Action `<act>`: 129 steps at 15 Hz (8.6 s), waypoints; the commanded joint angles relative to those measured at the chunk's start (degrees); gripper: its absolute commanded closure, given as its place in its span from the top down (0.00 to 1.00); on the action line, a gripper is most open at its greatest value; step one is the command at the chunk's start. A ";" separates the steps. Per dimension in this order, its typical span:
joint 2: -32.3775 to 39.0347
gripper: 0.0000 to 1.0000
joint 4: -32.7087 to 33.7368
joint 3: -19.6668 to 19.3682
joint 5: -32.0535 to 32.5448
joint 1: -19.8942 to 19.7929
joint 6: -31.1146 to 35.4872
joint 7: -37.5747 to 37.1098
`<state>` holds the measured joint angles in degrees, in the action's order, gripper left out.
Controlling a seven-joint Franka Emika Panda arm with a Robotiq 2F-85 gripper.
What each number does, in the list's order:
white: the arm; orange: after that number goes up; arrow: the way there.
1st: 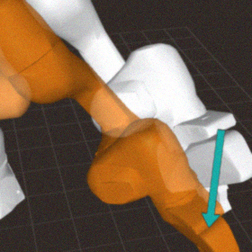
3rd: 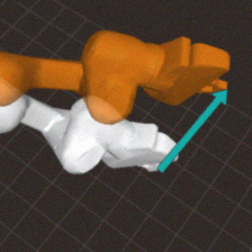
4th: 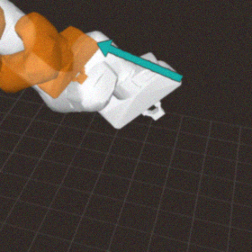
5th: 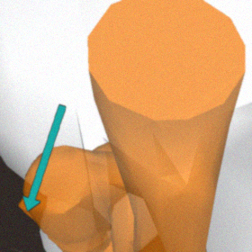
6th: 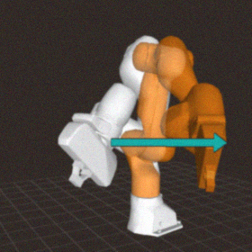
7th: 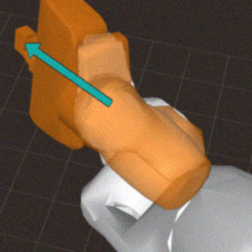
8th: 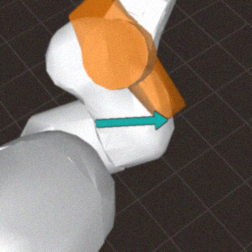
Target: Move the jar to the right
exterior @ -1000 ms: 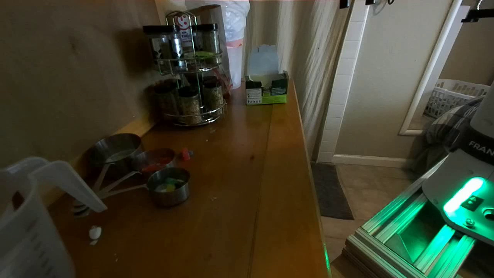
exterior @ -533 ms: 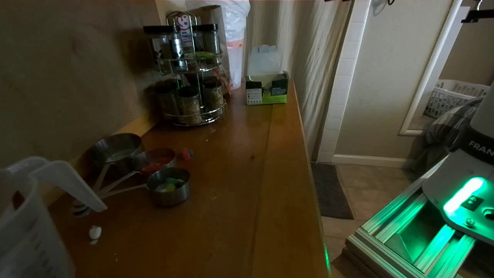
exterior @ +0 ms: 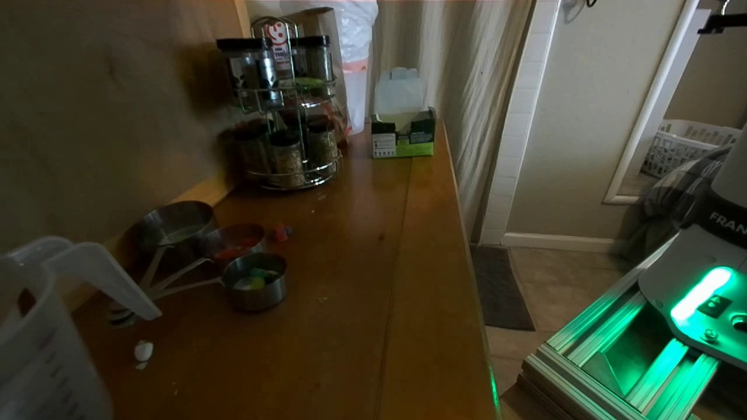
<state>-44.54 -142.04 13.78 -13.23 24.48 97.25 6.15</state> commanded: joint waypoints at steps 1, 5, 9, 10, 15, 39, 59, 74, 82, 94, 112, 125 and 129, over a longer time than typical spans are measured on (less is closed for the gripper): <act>2.54 1.00 3.14 0.59 -4.15 3.76 -1.69 6.26; 0.96 1.00 1.71 1.90 -3.07 2.96 -0.42 4.98; 4.62 1.00 2.58 2.86 -4.32 5.83 2.50 11.07; 6.73 1.00 3.41 3.96 -5.13 6.99 4.11 12.71; 19.44 1.00 8.53 14.79 -1.82 8.73 15.21 7.62; 40.66 1.00 16.20 15.29 8.98 14.01 34.90 42.45; 54.51 0.87 19.32 16.41 12.55 12.92 47.11 54.10; 59.52 0.65 23.84 15.81 22.59 13.34 48.87 49.60; 61.37 0.49 25.21 16.16 23.85 13.09 47.38 50.00; 58.56 0.11 24.29 20.48 18.85 10.20 44.96 56.59; 17.11 0.11 -12.96 15.25 -10.09 12.33 52.17 46.22; 5.01 0.11 -16.29 16.57 -8.09 7.63 43.96 26.40; 7.99 0.11 -16.24 14.20 9.66 5.06 42.36 12.88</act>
<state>-38.01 -158.55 28.57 -12.48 32.21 140.85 26.50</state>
